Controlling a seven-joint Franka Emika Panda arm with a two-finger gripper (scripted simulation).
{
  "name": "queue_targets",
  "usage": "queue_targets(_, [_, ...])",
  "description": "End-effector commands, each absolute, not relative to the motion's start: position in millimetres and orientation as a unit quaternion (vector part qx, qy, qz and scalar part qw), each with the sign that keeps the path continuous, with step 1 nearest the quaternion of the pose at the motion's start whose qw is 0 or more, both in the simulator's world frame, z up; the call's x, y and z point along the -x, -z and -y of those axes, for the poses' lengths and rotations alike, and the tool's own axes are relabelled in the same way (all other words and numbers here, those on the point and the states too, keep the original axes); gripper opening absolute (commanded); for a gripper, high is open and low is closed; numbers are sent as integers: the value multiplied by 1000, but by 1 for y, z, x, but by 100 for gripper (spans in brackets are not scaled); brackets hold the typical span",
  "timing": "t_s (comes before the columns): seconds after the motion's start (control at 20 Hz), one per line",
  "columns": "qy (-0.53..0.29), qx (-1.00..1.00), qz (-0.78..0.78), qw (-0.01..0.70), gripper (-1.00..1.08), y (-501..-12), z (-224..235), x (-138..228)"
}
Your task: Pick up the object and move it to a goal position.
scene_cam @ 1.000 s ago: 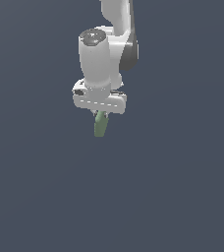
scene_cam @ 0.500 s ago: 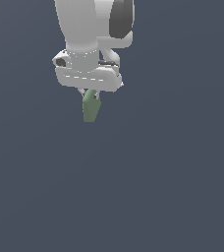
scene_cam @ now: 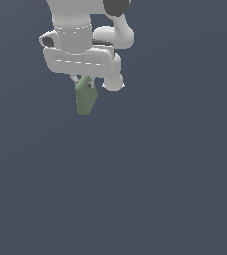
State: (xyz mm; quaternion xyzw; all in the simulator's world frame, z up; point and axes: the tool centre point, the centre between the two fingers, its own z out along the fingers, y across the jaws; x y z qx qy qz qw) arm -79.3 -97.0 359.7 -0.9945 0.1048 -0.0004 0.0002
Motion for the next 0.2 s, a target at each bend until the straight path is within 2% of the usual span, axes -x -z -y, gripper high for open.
queue_targets(0.0, [0, 995, -104, 0, -100, -365, 99, 79])
queue_targets(0.15, [0, 995, -104, 0, -100, -367, 99, 78])
